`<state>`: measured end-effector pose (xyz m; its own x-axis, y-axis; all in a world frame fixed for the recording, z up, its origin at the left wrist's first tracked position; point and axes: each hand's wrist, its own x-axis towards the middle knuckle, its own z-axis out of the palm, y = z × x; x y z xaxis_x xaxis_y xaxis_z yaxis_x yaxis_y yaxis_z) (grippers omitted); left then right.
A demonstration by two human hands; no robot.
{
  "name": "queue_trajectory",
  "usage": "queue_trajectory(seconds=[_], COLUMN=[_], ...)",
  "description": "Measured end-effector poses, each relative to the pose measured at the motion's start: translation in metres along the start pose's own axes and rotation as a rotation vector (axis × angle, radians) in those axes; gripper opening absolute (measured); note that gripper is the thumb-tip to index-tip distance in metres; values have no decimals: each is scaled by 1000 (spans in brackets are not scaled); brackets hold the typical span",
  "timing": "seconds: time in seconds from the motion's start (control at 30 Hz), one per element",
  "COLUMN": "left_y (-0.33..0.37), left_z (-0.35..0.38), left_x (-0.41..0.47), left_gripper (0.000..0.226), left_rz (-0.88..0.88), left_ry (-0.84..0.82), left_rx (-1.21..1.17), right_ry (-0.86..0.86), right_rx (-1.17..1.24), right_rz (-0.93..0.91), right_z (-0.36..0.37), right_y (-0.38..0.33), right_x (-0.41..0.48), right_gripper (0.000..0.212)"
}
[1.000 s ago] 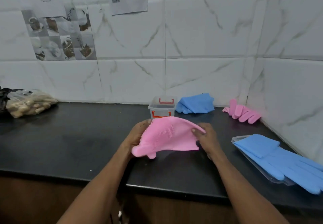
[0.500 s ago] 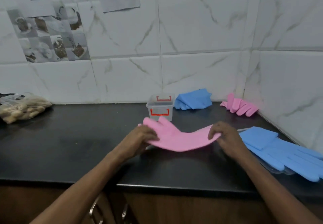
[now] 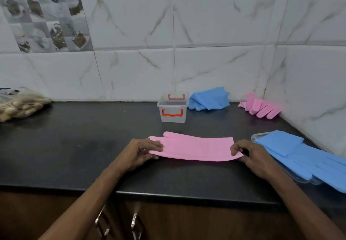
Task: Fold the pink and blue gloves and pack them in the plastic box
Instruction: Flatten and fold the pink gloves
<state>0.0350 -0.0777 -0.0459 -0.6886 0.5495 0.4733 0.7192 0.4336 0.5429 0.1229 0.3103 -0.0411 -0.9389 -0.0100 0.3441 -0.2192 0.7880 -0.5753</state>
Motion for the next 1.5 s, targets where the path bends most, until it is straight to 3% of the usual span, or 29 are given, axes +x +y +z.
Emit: queue_trajectory(seconds=[0.1,0.2,0.3,0.4,0.43,0.57,0.8,1.0,1.07,1.17,1.23,1.3,1.37,1.47,1.5], left_y=[7,20,29,40,40,34,22,13,6,-3,-4,1,15,34,36], left_z=[0,-9,-25,-39,-41,-31,-32,-26,-21,-15,-16,-11,6,48,58], left_x=[1,9,33,60,67,74,69,86,90,86,79,70,60,47,44], left_gripper=[25,21,23,4,7,11,8,7,15,37,33,31,33,50,56], left_rz=[-134,-178,-126,-118,-138,-237,-317,-437,-467,-579,-569,-488,-394,-279,-284], left_ry=[82,255,412,418,395,318,219,67,44,152,323,380,214,-249,-335], left_rx=[-166,-356,-263,-212,-219,-245,-234,-139,43,372,357,363,383,475,524], right_ry=[-13,129,326,468,495,446,396,341,331,308,369,375,211,-194,-288], right_rx=[58,263,381,469,459,300,252,222,107,-49,-77,-117,-147,-300,-376], right_rz=[13,-6,8,66,94,252,324,385,413,418,352,254,153,33,14], right_z=[-2,-7,-14,-24,-24,-10,3,14,14,12,9,8,13,40,50], right_y=[-4,-17,-36,-54,-58,-55,-35,-25,-21,-16,-14,-15,-24,-39,-41], right_x=[1,3,16,35,41,48,46,47,45,41,40,41,44,42,41], right_gripper=[26,31,29,17,14,24,12,4,7,6,5,16,32,58,64])
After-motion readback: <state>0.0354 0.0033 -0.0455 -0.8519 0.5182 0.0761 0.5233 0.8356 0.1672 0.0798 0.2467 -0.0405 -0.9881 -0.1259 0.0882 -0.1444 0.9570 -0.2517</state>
